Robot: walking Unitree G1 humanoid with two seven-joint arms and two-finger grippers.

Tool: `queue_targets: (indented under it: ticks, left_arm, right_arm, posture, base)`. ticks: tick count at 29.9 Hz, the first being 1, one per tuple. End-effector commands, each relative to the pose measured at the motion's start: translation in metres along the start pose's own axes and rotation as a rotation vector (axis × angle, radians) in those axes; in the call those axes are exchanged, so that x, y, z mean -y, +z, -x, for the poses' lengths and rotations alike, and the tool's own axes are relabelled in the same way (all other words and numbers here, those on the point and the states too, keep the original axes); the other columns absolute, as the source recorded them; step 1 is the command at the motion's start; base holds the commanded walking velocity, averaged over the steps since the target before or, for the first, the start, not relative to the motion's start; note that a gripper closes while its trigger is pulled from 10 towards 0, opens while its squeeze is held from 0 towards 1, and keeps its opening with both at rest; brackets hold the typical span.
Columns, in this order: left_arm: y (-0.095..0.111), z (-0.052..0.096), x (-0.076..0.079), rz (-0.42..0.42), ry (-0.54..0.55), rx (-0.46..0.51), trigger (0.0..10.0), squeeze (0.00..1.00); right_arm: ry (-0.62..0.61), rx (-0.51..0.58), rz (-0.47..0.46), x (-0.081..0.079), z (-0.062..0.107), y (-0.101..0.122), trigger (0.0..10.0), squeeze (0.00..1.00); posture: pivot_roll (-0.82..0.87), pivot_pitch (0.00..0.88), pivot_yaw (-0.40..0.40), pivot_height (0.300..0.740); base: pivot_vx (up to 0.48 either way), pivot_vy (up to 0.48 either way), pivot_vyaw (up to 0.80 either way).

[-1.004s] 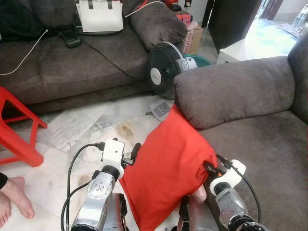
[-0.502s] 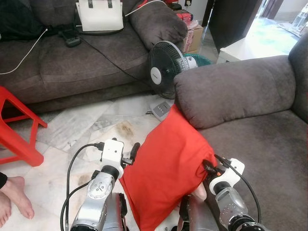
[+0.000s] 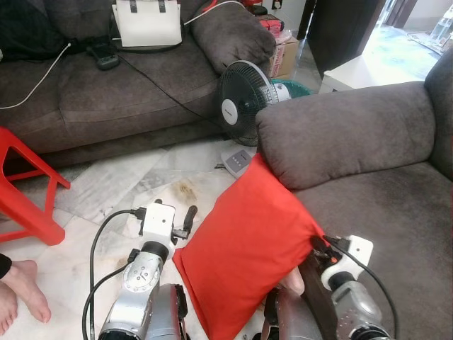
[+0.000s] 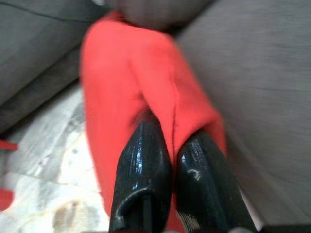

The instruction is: Move the pillow to the sofa from floor

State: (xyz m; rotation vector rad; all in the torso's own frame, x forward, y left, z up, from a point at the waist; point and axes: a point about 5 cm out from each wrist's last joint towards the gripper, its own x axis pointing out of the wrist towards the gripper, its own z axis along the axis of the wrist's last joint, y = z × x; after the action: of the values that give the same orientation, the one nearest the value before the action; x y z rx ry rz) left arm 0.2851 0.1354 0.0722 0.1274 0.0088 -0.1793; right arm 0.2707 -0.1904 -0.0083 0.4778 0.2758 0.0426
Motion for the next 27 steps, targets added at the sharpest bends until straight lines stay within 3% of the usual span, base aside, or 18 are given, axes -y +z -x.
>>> queue_targets:
  ticks: [1,12,18,27]
  left_arm:
    - [0.0,0.001,-0.002,-0.007,0.01,0.006,10.0,0.0]
    - [0.002,0.003,-0.002,-0.033,0.027,0.032,10.0,0.0]
    - [0.003,0.003,-0.002,-0.03,0.024,0.039,10.0,0.0]
    - [0.004,0.002,-0.003,-0.029,0.026,0.044,10.0,0.0]
  right_arm:
    - [0.03,0.085,0.065,-0.009,-0.011,0.021,10.0,0.0]
    - [0.121,0.15,0.205,-0.027,-0.012,0.028,10.0,0.0]
    - [0.119,0.153,0.215,-0.026,-0.01,0.027,10.0,0.0]
    - [0.117,0.158,0.219,-0.028,-0.009,0.028,10.0,0.0]
  posture:
    - [0.15,0.068,-0.041,0.594]
    - [0.15,0.087,-0.037,0.594]
    - [0.15,0.093,-0.034,0.594]
    - [0.15,0.096,-0.035,0.594]
  base:
    - [0.0,0.0,0.0]
    - [0.0,0.0,0.0]
    - [0.0,0.0,0.0]
    - [-0.274,0.0,0.0]
